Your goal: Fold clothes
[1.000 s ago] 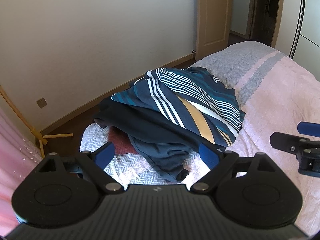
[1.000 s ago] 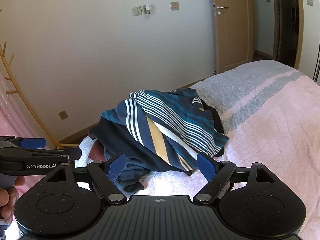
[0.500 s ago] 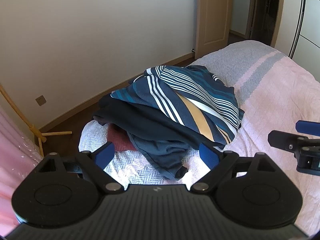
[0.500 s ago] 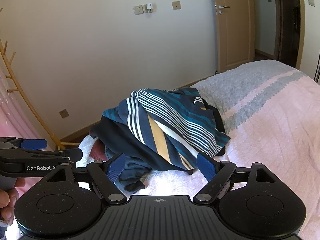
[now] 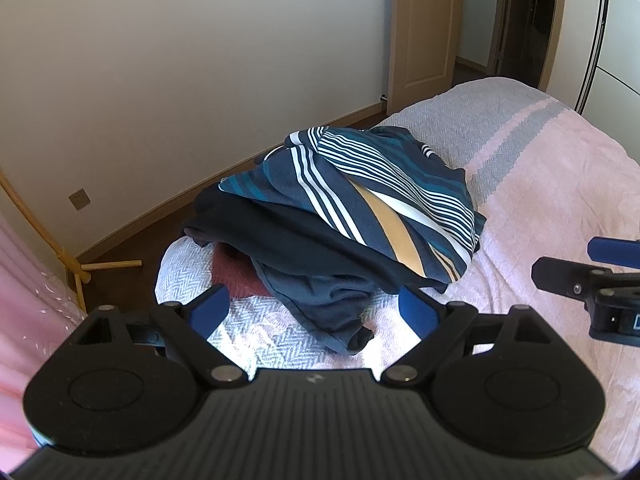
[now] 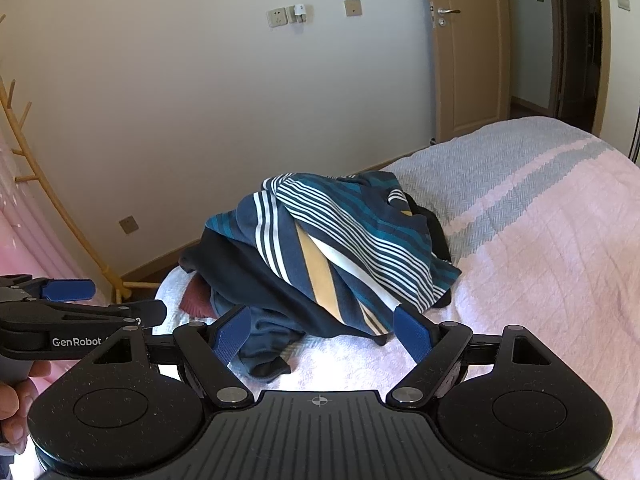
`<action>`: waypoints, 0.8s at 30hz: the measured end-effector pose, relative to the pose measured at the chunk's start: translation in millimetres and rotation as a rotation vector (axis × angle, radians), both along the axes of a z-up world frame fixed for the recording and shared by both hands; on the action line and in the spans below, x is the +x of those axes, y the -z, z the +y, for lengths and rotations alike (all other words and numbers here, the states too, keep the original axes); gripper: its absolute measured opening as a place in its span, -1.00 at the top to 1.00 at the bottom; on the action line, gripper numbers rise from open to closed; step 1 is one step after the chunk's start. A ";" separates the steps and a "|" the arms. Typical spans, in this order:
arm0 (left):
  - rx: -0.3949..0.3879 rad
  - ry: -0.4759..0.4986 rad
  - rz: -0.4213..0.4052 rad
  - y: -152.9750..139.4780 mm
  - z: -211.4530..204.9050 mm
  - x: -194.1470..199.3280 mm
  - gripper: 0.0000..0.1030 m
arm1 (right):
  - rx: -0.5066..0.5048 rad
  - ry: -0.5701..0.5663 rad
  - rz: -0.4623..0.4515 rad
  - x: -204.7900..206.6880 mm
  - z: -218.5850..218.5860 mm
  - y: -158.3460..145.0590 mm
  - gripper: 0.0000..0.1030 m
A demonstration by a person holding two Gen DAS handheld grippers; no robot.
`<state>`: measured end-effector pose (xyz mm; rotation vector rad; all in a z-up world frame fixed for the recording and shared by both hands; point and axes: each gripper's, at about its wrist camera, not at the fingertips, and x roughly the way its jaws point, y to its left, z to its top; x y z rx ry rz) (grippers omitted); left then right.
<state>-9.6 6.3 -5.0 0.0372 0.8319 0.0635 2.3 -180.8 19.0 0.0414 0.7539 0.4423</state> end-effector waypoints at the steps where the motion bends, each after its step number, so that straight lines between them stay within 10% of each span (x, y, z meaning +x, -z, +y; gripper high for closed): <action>1: 0.000 0.000 0.000 0.0 0.2 -0.3 -0.74 | -0.001 0.000 0.001 -0.2 0.4 0.0 -0.58; 24: 0.006 -0.007 0.009 1.7 0.1 0.7 -0.74 | -0.007 -0.007 0.014 3.6 3.2 1.0 -0.58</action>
